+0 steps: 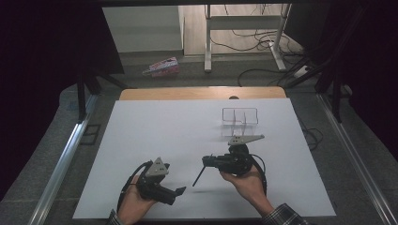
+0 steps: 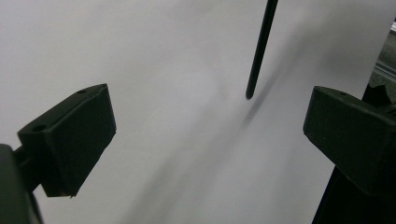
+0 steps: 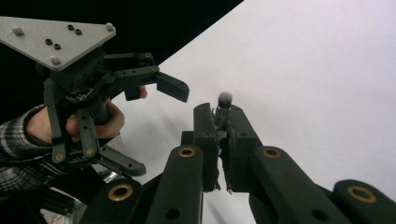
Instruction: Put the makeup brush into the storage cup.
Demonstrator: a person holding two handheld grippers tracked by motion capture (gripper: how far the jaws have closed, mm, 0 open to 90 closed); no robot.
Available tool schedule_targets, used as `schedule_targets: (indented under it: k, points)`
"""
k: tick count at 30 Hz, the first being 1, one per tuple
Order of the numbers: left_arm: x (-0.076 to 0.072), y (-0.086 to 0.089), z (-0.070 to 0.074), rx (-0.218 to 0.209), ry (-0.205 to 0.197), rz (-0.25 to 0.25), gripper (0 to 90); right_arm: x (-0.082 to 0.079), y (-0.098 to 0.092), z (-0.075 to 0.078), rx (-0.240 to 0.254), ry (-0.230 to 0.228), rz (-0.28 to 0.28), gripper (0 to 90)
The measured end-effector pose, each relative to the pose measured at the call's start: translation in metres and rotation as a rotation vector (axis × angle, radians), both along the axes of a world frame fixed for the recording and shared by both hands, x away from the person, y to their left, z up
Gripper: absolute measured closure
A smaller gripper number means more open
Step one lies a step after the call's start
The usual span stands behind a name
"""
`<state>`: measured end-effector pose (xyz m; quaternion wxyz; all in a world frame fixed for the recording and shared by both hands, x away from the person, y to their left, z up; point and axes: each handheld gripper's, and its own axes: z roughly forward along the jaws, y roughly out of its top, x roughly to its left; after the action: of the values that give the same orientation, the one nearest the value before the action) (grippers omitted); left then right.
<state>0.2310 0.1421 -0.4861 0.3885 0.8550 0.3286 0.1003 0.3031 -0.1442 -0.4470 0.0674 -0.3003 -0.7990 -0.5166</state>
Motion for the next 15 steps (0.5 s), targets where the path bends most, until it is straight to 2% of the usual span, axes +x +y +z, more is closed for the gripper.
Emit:
schedule_targets:
  k: [5, 15]
  points:
    - [-0.004, 0.007, 0.000, -0.018, -0.024, 0.014, 3.2, -0.002, -0.002, 0.002, -0.020, -0.032, 0.000, 84.5]
    - [-0.007, 0.019, -0.002, -0.018, -0.019, 0.056, 3.3, -0.003, -0.010, 0.006, -0.028, -0.066, -0.020, 84.5]
